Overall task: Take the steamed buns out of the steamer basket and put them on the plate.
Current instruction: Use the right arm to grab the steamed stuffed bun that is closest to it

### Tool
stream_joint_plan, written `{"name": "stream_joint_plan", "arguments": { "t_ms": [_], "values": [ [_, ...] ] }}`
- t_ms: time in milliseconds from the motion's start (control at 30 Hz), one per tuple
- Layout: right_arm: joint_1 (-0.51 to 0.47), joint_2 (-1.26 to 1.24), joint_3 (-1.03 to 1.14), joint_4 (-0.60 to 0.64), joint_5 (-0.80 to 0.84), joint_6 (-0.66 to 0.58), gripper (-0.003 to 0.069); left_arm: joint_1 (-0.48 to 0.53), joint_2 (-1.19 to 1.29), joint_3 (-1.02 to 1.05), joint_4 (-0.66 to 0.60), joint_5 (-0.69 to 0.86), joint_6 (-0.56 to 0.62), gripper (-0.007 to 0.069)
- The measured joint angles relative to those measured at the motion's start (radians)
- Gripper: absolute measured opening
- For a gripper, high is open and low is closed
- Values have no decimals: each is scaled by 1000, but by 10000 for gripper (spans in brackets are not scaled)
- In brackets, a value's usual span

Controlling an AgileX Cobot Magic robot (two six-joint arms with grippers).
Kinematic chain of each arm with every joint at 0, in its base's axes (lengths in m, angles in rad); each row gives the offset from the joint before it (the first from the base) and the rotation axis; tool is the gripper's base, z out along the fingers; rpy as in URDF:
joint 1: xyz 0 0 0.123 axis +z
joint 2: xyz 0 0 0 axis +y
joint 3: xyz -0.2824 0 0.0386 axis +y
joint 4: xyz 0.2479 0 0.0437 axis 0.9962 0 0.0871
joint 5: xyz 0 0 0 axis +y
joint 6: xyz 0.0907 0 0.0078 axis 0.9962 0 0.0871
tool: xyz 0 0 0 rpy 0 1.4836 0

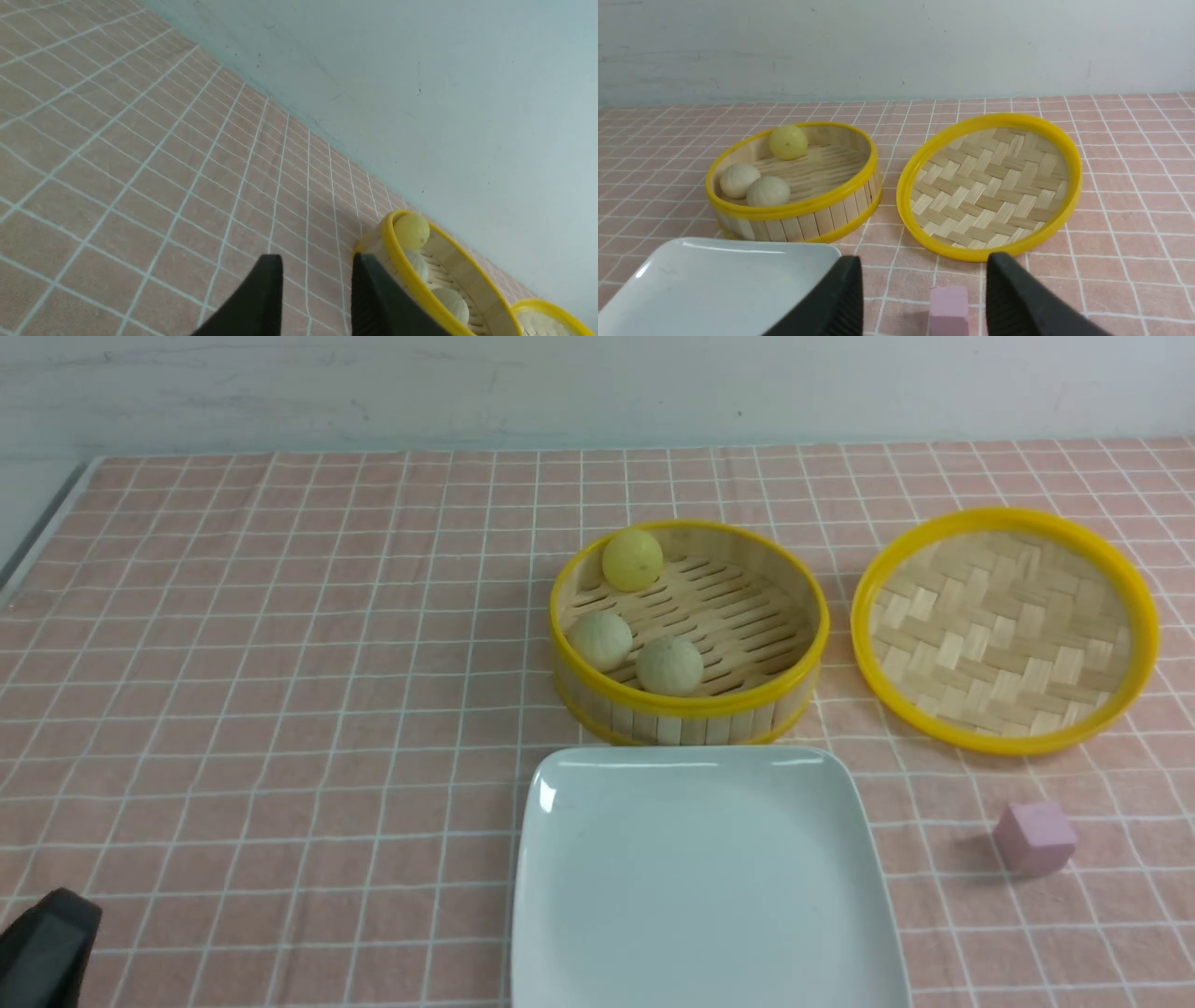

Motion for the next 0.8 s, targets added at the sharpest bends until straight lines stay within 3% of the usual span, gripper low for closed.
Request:
{"name": "stream_joint_plan", "arguments": {
  "t_ms": [200, 367, 567, 800],
  "values": [
    [0, 0, 0, 4, 34, -36, 369, 0, 0, -1, -4, 70, 17, 242],
    [0, 59, 0, 42, 64, -76, 369, 0, 0, -49, -4, 136, 97, 242],
    [0, 196, 0, 168, 41, -263, 369, 0, 0, -84, -16, 163, 151, 248],
    [0, 420, -109, 385, 28, -551, 369, 0, 0, -188, -19, 202, 207, 359]
  ]
}}
